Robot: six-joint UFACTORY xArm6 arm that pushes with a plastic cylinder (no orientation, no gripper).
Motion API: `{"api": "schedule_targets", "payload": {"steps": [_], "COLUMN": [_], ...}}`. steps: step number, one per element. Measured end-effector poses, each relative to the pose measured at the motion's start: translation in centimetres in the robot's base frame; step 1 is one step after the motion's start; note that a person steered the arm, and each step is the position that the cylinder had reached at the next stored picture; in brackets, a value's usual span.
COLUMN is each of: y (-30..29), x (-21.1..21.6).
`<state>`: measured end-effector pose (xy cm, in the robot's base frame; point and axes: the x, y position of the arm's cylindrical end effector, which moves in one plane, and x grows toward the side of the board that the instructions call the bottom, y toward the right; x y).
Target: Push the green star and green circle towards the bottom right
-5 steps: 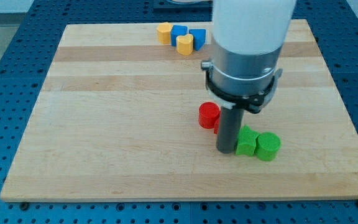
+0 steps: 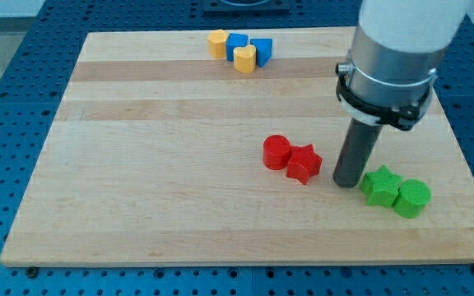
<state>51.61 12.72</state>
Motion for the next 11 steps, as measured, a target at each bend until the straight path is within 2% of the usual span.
{"api": "schedule_targets", "payload": {"steps": [4,11], "y": [4.3,3.2], "x": [-0.4,-0.6]}}
